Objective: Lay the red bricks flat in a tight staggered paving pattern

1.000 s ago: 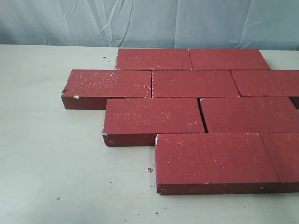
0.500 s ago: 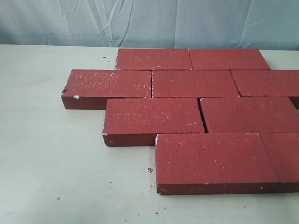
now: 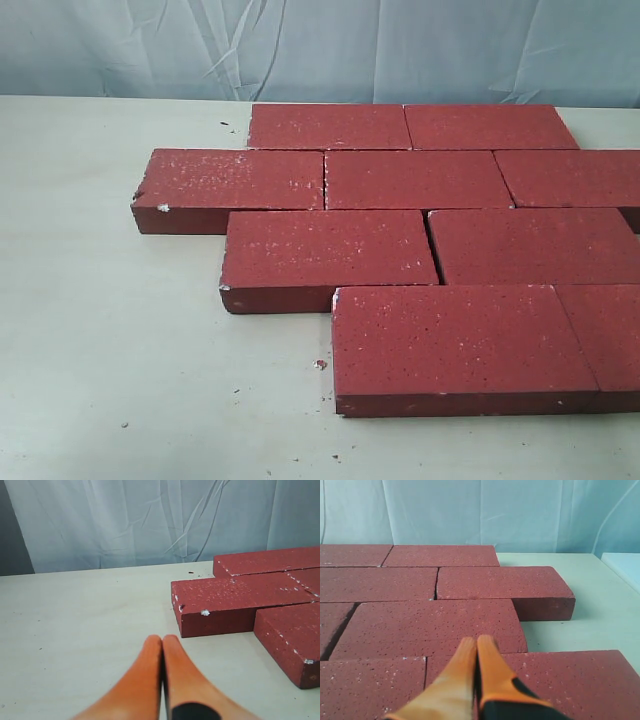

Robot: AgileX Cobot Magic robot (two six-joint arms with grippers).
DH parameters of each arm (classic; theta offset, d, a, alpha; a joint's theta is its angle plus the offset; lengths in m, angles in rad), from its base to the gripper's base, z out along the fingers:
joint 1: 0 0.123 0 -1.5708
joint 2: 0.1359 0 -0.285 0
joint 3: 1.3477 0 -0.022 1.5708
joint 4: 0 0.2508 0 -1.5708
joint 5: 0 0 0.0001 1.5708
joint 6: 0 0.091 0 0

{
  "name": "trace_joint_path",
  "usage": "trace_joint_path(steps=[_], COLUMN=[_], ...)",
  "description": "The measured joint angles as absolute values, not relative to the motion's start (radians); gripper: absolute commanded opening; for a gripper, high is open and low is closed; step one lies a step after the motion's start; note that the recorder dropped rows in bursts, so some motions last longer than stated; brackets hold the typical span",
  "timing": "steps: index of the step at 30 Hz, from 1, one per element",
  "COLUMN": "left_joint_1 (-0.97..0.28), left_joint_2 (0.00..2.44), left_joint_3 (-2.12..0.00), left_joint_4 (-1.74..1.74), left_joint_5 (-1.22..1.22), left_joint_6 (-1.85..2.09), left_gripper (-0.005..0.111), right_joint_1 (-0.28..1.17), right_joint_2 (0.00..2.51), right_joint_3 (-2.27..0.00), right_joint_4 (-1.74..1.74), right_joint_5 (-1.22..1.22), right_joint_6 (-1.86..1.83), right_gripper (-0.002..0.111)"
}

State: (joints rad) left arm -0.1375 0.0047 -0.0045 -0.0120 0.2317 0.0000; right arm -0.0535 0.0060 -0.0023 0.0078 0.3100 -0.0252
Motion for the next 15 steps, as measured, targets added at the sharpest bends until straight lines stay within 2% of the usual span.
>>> trace_joint_path(steps=[15], left_joint_1=[-0.137], left_joint_2=[0.005], left_joint_3=[-0.004], left_joint_4=[0.0], left_joint_5=[0.232], left_joint_6=[0.005], left_gripper=[0.0], right_joint_1=[-0.053], right_joint_2=[0.006], right_joint_3=[-0.002], right_joint_4=[0.01], right_joint_5=[0.312], right_joint_6=[-0.025], right_gripper=[-0.001])
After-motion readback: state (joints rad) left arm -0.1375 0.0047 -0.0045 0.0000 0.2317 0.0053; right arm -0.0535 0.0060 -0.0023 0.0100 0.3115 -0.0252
